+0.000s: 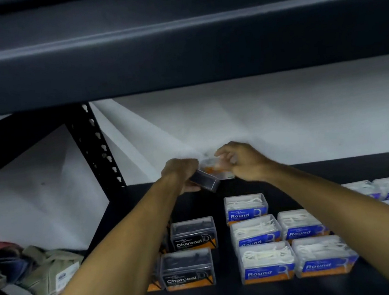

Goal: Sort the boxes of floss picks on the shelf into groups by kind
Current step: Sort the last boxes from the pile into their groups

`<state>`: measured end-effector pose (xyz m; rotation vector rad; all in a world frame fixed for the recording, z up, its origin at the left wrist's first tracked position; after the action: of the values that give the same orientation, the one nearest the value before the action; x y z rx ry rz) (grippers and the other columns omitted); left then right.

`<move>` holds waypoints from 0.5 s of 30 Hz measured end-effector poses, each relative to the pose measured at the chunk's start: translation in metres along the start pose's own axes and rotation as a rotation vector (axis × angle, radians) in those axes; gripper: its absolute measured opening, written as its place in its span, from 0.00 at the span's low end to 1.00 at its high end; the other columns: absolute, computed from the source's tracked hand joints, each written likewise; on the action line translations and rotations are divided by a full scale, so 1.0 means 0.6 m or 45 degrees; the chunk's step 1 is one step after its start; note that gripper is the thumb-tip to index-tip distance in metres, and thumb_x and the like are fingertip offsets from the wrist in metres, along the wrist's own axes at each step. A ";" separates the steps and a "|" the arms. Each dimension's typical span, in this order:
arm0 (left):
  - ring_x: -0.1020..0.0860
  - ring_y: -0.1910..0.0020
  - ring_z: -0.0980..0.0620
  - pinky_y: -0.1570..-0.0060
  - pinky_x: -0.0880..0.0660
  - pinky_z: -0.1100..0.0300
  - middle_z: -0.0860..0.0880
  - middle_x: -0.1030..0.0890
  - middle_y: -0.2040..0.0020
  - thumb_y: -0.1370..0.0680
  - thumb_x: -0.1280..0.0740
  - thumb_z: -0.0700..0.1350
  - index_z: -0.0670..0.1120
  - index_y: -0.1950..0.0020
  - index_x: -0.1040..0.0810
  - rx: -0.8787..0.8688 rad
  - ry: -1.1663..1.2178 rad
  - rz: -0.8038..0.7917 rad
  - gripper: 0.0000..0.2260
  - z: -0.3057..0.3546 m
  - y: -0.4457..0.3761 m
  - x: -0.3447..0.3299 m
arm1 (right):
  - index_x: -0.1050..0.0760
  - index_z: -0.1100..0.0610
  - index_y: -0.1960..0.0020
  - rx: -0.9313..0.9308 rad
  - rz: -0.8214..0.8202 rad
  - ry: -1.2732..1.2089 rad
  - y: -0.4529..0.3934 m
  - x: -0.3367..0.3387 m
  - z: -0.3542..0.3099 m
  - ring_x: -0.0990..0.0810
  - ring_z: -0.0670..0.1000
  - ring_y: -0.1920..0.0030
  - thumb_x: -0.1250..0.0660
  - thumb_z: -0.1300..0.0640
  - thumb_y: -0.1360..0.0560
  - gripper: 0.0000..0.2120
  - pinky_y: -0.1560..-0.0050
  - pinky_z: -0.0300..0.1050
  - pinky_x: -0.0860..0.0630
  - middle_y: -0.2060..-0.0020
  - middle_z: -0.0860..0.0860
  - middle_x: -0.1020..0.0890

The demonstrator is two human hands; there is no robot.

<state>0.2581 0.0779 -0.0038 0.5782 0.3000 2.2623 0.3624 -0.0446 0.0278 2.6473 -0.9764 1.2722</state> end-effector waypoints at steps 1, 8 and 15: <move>0.15 0.62 0.46 0.70 0.20 0.58 0.41 0.16 0.56 0.25 0.32 0.40 0.39 0.49 0.22 -0.005 0.013 0.022 0.07 0.001 0.000 0.009 | 0.23 0.58 0.41 -0.006 0.054 0.079 -0.006 0.012 0.006 0.22 0.50 0.48 0.32 0.59 0.25 0.13 0.45 0.43 0.25 0.49 0.50 0.23; 0.17 0.61 0.46 0.62 0.18 0.55 0.42 0.16 0.57 0.21 0.39 0.46 0.41 0.52 0.22 -0.114 0.024 0.157 0.10 0.011 0.010 0.050 | 0.28 0.56 0.34 -0.026 -0.122 0.698 -0.028 -0.010 0.024 0.27 0.55 0.40 0.35 0.58 0.25 0.19 0.41 0.49 0.28 0.38 0.53 0.26; 0.19 0.65 0.49 0.63 0.20 0.55 0.42 0.19 0.59 0.16 0.47 0.44 0.43 0.55 0.25 -0.258 0.041 0.151 0.14 0.023 0.028 0.057 | 0.31 0.57 0.33 0.033 -0.173 0.862 -0.033 -0.051 0.012 0.30 0.56 0.37 0.33 0.55 0.26 0.22 0.43 0.52 0.27 0.38 0.55 0.29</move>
<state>0.2339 0.0924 0.0254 0.4638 0.0519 2.3821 0.3643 -0.0153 0.0055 1.9886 -0.6540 1.9407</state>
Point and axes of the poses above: each hand's wrist, its own y-axis away from the middle knuckle, its own x-axis out of the back of the hand, z = x × y, the point moved 8 cm from there along -y, towards the middle knuckle
